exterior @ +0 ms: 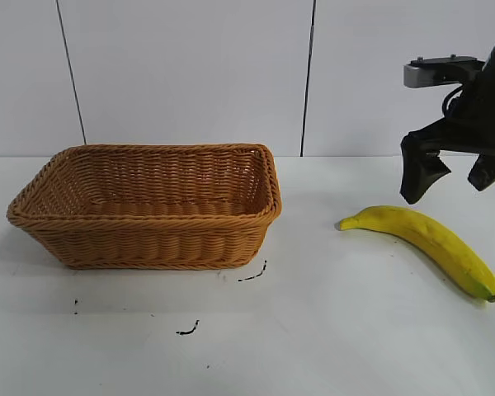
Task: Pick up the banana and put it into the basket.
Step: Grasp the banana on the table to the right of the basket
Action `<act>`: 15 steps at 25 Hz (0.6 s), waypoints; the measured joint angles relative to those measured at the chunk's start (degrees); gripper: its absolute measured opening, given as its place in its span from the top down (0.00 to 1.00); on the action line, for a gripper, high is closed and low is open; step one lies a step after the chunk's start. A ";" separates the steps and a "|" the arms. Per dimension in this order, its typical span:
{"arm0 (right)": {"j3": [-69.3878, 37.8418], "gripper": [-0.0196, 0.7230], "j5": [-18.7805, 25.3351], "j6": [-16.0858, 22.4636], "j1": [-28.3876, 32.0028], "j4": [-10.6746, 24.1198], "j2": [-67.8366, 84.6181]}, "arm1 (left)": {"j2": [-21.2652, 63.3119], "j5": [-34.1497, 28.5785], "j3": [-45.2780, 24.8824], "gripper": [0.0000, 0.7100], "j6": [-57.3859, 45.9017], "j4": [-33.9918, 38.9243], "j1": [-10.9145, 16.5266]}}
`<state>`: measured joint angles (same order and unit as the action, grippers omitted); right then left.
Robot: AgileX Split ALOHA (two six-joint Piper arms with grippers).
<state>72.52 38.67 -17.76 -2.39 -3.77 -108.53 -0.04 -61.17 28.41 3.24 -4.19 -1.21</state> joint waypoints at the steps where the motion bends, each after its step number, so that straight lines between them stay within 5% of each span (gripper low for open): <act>1: 0.04 0.04 -0.67 0.06 0.00 0.00 -0.14 | 0.00 0.00 0.00 0.03 0.00 0.00 0.00; 15: 6.31 0.04 -3.11 1.04 0.00 -0.09 -9.99 | 0.00 0.00 0.00 0.03 0.00 0.00 0.00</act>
<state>78.83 35.57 -16.72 -2.39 -3.86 -118.51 -0.04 -61.17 28.41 3.24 -4.19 -1.21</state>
